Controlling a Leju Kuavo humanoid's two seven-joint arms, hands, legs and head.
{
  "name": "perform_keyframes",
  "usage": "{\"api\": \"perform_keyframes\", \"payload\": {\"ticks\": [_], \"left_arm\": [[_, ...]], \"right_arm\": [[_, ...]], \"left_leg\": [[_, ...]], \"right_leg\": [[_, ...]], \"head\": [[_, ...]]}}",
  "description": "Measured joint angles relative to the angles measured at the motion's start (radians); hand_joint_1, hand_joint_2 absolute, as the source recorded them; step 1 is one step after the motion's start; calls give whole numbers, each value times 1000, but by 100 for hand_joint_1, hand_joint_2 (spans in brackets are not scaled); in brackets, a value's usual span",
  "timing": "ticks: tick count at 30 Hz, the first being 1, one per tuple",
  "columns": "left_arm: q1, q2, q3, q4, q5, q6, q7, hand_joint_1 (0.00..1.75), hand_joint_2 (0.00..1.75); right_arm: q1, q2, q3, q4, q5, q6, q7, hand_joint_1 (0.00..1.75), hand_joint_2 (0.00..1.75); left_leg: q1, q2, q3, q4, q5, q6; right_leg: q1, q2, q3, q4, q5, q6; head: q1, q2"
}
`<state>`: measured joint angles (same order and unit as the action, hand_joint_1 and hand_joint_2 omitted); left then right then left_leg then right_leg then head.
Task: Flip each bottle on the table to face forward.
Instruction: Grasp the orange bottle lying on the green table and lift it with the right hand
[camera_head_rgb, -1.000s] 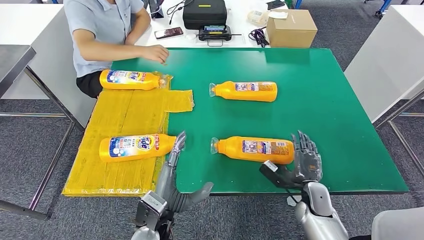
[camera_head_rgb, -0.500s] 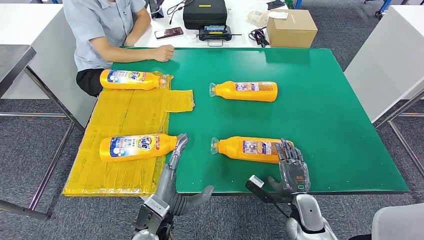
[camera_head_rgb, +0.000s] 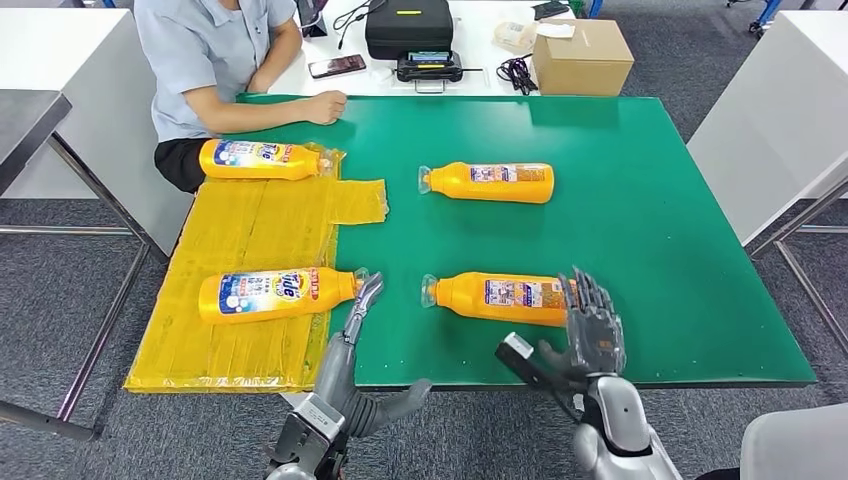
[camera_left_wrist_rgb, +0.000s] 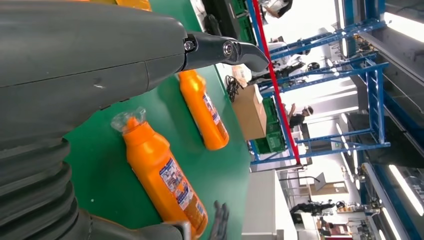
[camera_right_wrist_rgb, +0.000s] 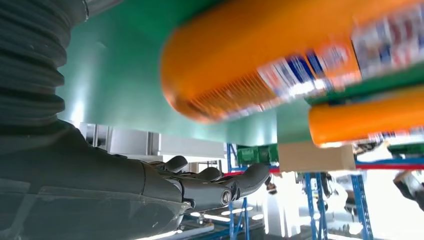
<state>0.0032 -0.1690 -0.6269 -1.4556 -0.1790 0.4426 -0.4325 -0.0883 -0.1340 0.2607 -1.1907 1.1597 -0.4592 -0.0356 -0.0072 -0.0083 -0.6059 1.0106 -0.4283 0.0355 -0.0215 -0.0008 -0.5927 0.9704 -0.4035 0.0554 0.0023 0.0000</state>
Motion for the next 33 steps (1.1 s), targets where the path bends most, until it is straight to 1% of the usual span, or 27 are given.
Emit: {"api": "perform_keyframes", "payload": {"ticks": [6, 15, 19, 30, 33], "left_arm": [[-19, 0, -15, 10, 12, -12, 3, 0, 175], [-45, 0, -28, 42, 34, -14, 33, 0, 175], [-51, 0, -28, 57, 43, -24, 45, 0, 175], [-58, 0, -28, 74, 44, -26, 47, 0, 175], [-59, 0, -28, 78, 45, -27, 54, 0, 175]], "right_arm": [[-89, 4, -1, 76, -42, 27, -8, 0, 175], [-170, 19, 0, 208, -89, 53, -31, 0, 175], [-183, 29, 2, 245, -111, 81, -35, 0, 175], [-197, 36, 4, 281, -117, 89, -37, 0, 175], [-203, 36, 4, 286, -129, 115, -35, 0, 175]], "left_leg": [[0, 0, 0, 0, 0, 0], [0, 0, 0, 0, 0, 0], [0, -1, 0, 0, 0, 0], [0, -1, 0, 0, 0, 0], [0, 0, 0, 0, 0, 0]], "right_leg": [[0, 0, 0, 0, 0, 0], [0, 0, 0, 0, 0, 0], [0, 0, 0, 0, 0, 0], [0, 0, 0, 0, 0, 0], [0, 0, 0, 0, 0, 0]], "head": [[0, 0], [0, 0], [0, 0], [0, 0], [0, 0]]}}
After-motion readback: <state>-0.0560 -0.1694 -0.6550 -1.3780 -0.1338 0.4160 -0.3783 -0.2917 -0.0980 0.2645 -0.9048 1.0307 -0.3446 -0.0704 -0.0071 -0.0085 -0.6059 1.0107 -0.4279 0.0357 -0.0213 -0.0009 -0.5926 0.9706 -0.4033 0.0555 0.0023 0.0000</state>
